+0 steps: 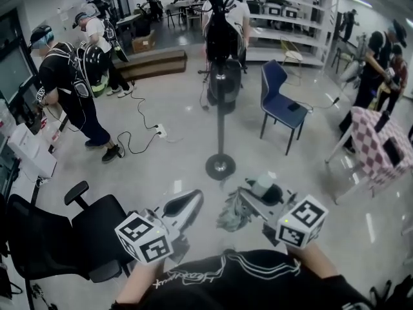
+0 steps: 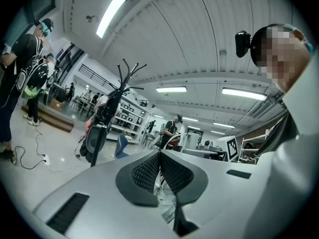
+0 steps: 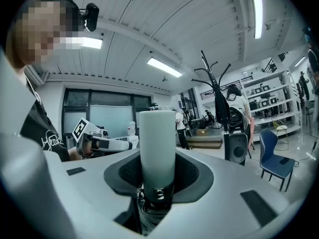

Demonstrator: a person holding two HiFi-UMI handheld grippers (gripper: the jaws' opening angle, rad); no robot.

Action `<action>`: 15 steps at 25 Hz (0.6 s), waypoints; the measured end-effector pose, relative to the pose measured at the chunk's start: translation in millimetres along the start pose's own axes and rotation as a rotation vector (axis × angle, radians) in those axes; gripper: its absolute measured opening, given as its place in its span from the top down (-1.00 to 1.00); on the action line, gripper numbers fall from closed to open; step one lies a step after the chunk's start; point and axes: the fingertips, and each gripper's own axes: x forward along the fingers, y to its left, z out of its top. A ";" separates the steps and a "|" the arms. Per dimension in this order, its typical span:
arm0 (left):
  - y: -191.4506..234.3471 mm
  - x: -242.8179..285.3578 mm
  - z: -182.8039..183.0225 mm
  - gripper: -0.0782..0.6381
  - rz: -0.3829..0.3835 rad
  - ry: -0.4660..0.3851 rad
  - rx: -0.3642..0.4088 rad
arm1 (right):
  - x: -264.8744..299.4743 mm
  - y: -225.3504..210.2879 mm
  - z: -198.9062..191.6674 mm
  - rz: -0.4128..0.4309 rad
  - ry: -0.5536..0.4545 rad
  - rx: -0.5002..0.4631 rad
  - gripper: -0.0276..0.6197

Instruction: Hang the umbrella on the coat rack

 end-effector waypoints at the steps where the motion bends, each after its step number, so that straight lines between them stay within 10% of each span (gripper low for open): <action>1: 6.4 9.1 1.6 0.77 0.002 0.002 0.001 | 5.3 -10.1 0.7 0.002 0.004 -0.004 0.49; 15: 115.1 118.1 0.5 0.77 0.090 0.073 -0.114 | 89.9 -139.1 -8.8 0.055 0.071 0.032 0.49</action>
